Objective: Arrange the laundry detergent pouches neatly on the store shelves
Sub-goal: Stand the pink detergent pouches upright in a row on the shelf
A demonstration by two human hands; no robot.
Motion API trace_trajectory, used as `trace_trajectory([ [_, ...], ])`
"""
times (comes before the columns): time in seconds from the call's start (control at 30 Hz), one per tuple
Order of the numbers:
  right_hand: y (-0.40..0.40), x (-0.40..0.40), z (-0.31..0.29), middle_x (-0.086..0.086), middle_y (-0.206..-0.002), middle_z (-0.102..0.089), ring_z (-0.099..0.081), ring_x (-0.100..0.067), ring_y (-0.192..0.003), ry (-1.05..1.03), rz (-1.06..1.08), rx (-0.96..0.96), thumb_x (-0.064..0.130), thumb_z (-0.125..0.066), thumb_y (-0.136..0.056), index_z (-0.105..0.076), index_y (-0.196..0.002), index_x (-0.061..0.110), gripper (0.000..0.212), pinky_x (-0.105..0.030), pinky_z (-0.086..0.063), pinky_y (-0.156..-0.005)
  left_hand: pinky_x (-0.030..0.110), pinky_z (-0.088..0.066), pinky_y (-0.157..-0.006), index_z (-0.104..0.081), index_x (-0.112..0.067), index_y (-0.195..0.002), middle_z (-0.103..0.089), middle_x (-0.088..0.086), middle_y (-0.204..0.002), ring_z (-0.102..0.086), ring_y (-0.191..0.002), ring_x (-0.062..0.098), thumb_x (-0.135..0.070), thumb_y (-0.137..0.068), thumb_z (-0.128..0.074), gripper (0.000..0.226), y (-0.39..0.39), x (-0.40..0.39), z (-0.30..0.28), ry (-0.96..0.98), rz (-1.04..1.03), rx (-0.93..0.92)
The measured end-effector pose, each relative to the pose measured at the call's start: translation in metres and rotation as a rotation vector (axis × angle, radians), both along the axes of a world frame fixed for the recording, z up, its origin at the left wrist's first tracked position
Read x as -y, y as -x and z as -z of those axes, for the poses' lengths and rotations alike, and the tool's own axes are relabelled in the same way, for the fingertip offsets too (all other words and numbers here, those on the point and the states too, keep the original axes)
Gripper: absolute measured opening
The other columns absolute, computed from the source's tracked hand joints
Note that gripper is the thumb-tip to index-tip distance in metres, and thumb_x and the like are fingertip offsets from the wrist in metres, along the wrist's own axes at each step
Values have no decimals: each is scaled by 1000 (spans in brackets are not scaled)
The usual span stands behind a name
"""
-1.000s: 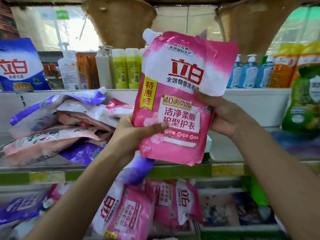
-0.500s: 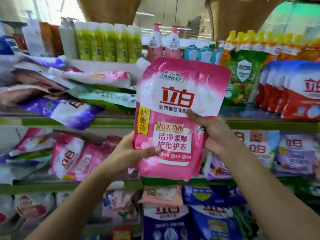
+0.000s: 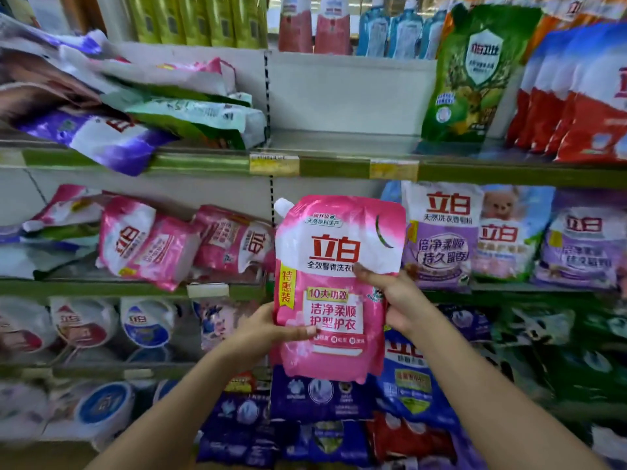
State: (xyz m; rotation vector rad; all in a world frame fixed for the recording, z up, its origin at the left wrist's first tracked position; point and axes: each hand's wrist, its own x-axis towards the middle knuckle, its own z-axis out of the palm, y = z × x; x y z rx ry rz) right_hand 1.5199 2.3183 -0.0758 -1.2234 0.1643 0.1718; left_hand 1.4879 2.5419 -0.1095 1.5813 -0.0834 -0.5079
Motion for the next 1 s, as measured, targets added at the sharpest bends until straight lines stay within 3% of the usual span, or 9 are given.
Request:
trace_trajectory([
  [0.17,-44,2,48,-13,-100,-75,-73,-32,-88,9,-13,-57,9,-73,-81,-67,-103,8,23,-46,-59,-74,33,-57,-80,-53,-9,-119,-71,11,-112,-70,-101,25,-18,-75,-78,52,-37,5,48,-4,-29,-28],
  [0.3,-103,3,74,-17,-100,-74,-72,-35,-88,35,-38,-47,14,-80,-69,-64,-114,3,49,-48,-59,-75,32,-57,-67,-56,-7,-110,-69,14,-96,-69,-77,21,-19,-73,-76,44,-88,9,71,-2,-68,2],
  [0.4,-150,2,74,-14,-91,-75,-73,-32,-79,17,-67,-12,15,-77,-72,-66,-109,4,40,-45,-60,-71,43,-57,-85,-58,-7,-109,-69,18,-107,-69,-95,29,-10,-78,-71,34,-134,7,71,70,-18,48],
  [0.5,-198,2,63,-15,-98,-75,-73,-33,-86,24,-65,45,15,-77,-73,-66,-111,5,40,-50,-58,-79,37,-59,-78,-57,-6,-111,-75,8,-98,-72,-94,25,-4,-82,-67,31,-180,6,61,101,-36,56],
  [0.6,-240,1,55,-16,-105,-73,-71,-35,-95,41,-66,90,17,-82,-64,-64,-116,6,56,-55,-55,-85,44,-57,-87,-57,-6,-112,-73,10,-105,-70,-100,28,-14,-71,-75,46,-228,7,54,19,-79,93],
  [0.7,-277,2,56,-13,-105,-73,-72,-30,-94,26,-107,198,16,-75,-75,-64,-110,10,37,-46,-58,-80,51,-54,-89,-56,-1,-118,-71,15,-112,-68,-104,31,-10,-72,-77,52,-274,9,59,48,-86,118],
  [0.83,-317,9,73,-9,-121,-69,-66,-26,-111,93,-121,403,24,-76,-75,-58,-127,10,56,-45,-53,-92,50,-47,-99,-55,-6,-128,-67,13,-123,-63,-114,30,-2,-77,-73,53,-320,13,79,64,-6,247],
  [0.93,-333,21,90,-10,-118,-70,-66,-27,-110,67,-60,445,23,-69,-85,-60,-124,6,43,-49,-48,-101,49,-50,-97,-59,-15,-125,-70,5,-118,-67,-109,25,-9,-75,-78,54,-332,18,94,64,-80,307],
  [1.0,-336,27,101,-9,-116,-71,-67,-28,-109,61,-7,411,28,-69,-85,-61,-123,5,45,-52,-44,-105,44,-54,-91,-56,-18,-126,-71,2,-116,-68,-107,23,-10,-75,-78,56,-333,19,102,94,-128,325],
])
